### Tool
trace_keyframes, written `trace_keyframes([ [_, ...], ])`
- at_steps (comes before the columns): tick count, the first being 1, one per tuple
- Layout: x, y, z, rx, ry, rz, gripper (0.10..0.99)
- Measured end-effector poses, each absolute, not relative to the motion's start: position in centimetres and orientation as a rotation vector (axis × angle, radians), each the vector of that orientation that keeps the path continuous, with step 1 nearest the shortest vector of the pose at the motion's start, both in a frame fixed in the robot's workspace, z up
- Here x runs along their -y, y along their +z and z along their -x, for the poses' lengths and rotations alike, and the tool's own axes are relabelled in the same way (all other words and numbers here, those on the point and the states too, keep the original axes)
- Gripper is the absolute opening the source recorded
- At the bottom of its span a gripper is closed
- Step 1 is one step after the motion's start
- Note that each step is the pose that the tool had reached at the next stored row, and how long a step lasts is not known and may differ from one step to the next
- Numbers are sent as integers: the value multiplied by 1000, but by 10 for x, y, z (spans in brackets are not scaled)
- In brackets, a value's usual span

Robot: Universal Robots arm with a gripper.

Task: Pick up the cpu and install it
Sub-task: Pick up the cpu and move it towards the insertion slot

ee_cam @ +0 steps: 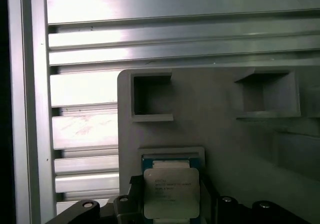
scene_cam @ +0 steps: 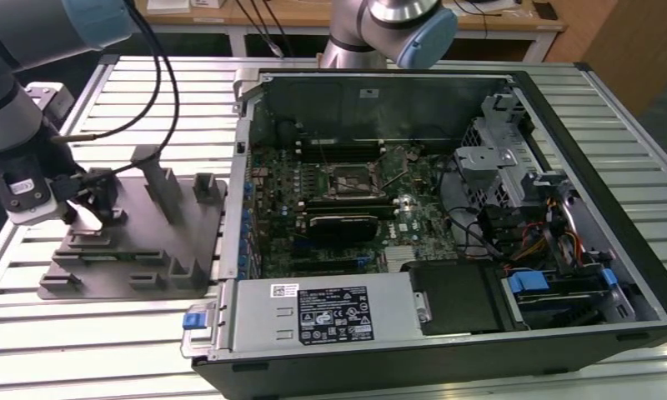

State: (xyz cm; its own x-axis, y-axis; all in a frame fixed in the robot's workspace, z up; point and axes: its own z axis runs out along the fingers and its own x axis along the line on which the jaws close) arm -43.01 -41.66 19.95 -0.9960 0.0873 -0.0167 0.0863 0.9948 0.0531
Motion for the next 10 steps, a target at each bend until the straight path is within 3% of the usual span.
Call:
trace_keyframes([
  [10,417,225,430,-3119,82,-136,541],
])
